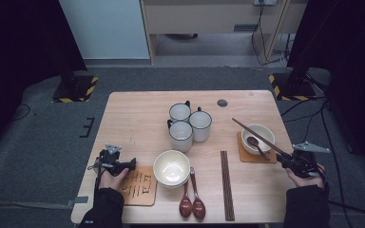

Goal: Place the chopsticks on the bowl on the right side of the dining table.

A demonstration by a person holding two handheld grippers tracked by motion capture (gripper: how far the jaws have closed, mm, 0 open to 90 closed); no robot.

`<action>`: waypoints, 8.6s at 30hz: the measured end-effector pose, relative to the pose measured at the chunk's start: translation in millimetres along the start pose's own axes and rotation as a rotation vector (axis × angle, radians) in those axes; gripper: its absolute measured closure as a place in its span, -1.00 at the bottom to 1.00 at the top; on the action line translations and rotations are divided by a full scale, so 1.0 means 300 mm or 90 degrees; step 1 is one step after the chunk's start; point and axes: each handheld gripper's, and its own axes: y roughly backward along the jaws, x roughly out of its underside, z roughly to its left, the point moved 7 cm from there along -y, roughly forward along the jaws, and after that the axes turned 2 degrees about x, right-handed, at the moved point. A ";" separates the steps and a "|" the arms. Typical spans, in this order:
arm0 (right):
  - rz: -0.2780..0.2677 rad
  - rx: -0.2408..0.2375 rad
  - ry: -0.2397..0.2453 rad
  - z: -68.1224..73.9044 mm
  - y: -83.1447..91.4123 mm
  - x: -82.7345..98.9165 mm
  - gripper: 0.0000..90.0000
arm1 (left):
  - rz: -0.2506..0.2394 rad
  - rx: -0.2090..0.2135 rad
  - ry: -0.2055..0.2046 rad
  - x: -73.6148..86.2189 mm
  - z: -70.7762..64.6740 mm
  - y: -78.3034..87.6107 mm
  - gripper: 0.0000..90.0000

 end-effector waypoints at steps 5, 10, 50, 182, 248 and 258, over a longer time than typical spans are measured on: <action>-0.002 0.002 -0.002 -0.004 -0.001 0.000 0.63 | 0.000 0.000 0.000 0.000 0.000 0.000 -1.00; 0.000 0.003 -0.003 -0.008 -0.003 0.003 0.61 | 0.000 0.000 0.000 0.000 0.000 0.000 -1.00; -0.102 0.005 0.008 0.025 0.031 -0.184 0.26 | 0.000 0.000 0.000 0.000 0.000 0.000 -1.00; -0.093 0.023 0.077 0.097 -0.115 -0.274 0.03 | 0.000 0.000 0.000 0.000 0.000 0.000 -1.00; -0.038 0.061 -0.001 -0.009 -0.035 -0.047 0.60 | 0.000 0.000 0.000 0.000 0.000 0.000 -1.00; -0.037 0.068 -0.006 -0.027 -0.045 -0.049 0.58 | 0.000 0.000 0.000 0.000 0.000 0.000 -1.00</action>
